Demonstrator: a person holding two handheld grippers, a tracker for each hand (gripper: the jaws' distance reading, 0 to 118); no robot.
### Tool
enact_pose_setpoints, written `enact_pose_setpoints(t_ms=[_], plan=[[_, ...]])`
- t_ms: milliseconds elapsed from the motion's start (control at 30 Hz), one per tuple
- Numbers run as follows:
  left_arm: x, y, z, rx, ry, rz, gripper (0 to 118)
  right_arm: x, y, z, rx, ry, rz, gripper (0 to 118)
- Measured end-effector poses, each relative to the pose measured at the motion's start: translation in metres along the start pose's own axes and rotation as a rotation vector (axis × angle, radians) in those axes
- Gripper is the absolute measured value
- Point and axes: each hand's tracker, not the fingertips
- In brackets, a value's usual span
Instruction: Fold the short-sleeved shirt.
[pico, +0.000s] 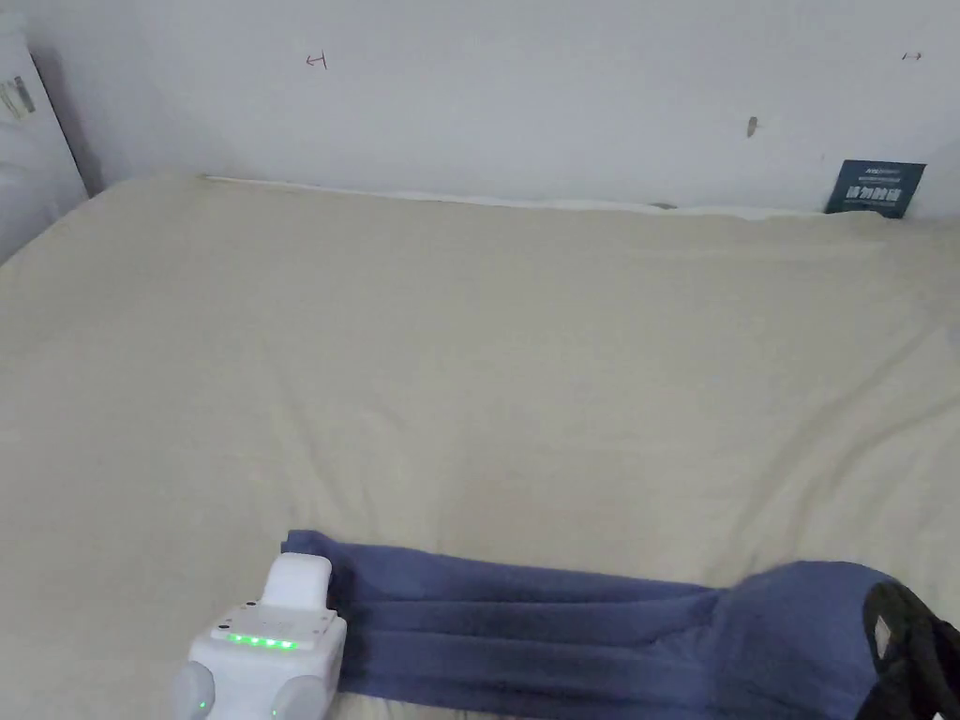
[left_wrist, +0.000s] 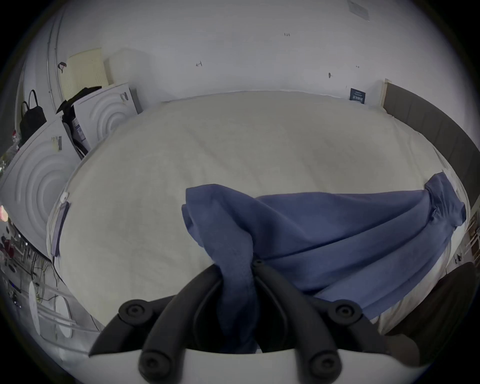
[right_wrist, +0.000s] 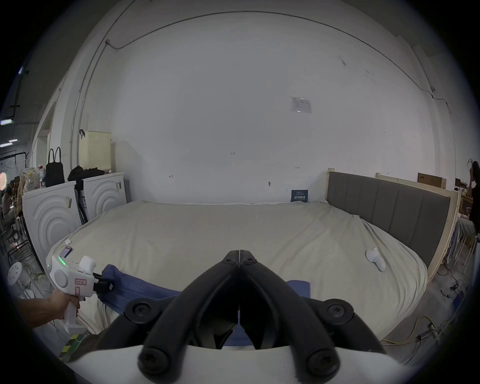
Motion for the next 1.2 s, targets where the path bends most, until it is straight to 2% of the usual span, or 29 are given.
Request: enact_pose_setpoints(t_ms=[100,267,433,533,767,1000,1067,1100,1133,1167,1200], plan=[[-0.025,0.006,0.003,0.032,0.034,-0.003,6,-0.002,0.001,0.003,0.018,-0.016,0.032,1],[-0.083,0.009,0.013,0.042,0.142,0.026,7,-0.007,0.002,0.001,0.017,0.006,0.037,1],[-0.093,0.012,0.043,0.082,0.11,0.011,7,-0.012,-0.001,-0.003,0.006,0.025,0.014,1],[-0.067,0.02,0.061,0.127,0.091,-0.054,7,-0.016,0.001,0.001,0.014,0.034,0.011,1],[0.009,0.038,0.089,0.174,-0.107,-0.109,7,-0.01,0.01,0.03,0.06,0.029,0.002,1],[0.103,0.033,0.061,0.073,-0.28,-0.163,7,-0.005,0.018,0.047,0.079,0.025,0.021,1],[0.126,0.026,0.049,0.042,-0.302,-0.183,10,-0.005,0.016,0.047,0.078,0.022,0.032,1],[0.135,0.023,0.043,0.037,-0.307,-0.186,18,-0.004,0.016,0.048,0.075,0.024,0.033,1],[0.14,0.02,0.04,0.04,-0.318,-0.188,36,-0.003,0.016,0.049,0.069,0.028,0.032,1],[0.147,0.016,0.037,0.045,-0.338,-0.165,72,-0.002,0.016,0.05,0.065,0.029,0.034,1],[0.15,0.013,0.034,0.038,-0.366,-0.132,114,-0.002,0.015,0.052,0.064,0.028,0.042,1]])
